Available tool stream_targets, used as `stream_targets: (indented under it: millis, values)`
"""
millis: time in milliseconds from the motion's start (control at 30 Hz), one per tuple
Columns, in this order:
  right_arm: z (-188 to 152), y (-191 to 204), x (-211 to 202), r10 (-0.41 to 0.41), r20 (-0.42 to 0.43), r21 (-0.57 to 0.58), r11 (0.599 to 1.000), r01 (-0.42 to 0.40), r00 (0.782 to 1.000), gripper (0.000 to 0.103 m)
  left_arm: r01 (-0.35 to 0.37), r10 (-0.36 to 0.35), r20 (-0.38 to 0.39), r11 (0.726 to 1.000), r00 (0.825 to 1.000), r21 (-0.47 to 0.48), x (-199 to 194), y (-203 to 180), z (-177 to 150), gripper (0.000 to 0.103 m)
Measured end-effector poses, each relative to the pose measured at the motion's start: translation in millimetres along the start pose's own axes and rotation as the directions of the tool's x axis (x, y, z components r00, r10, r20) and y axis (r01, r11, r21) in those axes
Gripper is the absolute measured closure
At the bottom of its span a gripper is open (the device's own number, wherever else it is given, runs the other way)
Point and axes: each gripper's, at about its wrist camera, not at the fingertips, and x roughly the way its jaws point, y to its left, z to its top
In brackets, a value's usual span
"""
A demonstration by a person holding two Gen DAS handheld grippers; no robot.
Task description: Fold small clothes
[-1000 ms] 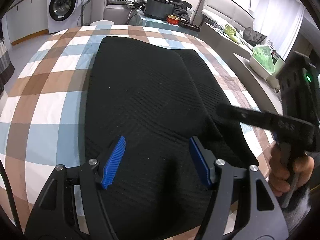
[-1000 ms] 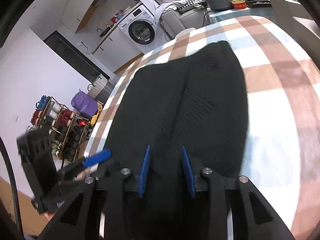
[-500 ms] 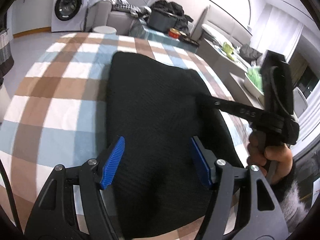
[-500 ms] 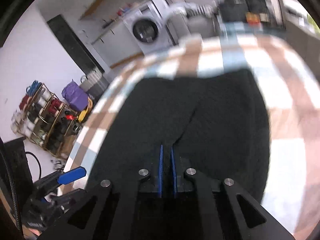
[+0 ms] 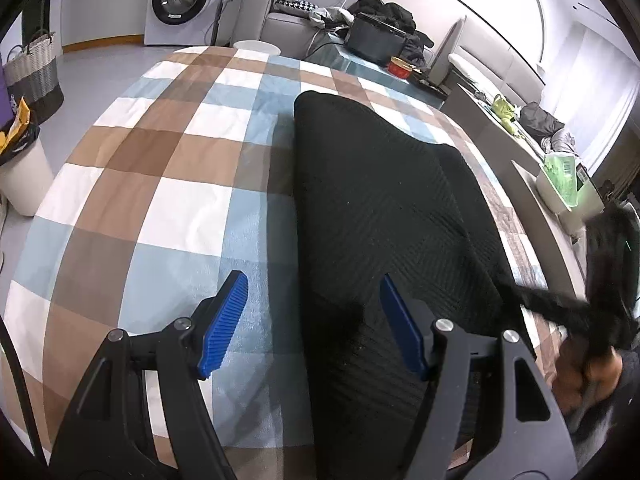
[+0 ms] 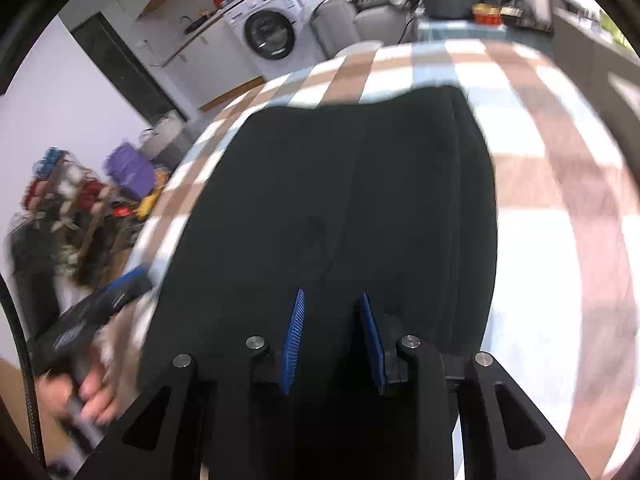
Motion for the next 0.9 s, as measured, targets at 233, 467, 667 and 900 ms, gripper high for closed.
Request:
stream_targets:
  millis: [233,467,667,900]
  values:
    - [-40.4,6.9,-14.7,0.053,0.013,-0.051,0.997,-0.052,0.999,0.081,0.006,-0.006,-0.026,1.000,1.000,0.030,9.1,-13.1,-4.8,0.037]
    - [-48.2,1.1,-22.3,0.009,-0.026,-0.076,0.997,-0.011,1.000,0.098,0.003,-0.002,-0.027,0.999,1.000,0.038,9.0,-16.5,-6.0,0.037]
    - [-42.7,-15.2,-55.5,-0.002,0.080,-0.014,1.000,0.004,0.997,0.075,0.008,-0.007,-0.052,1.000,0.999,0.024,8.9,-7.4,-14.8,0.037]
    - [-37.0,-30.5,-35.9,-0.094,0.096,0.062,0.994,0.088,0.991,0.052,0.033,-0.035,-0.075,0.999,0.997,-0.030,16.0,1.5,-22.5,0.037]
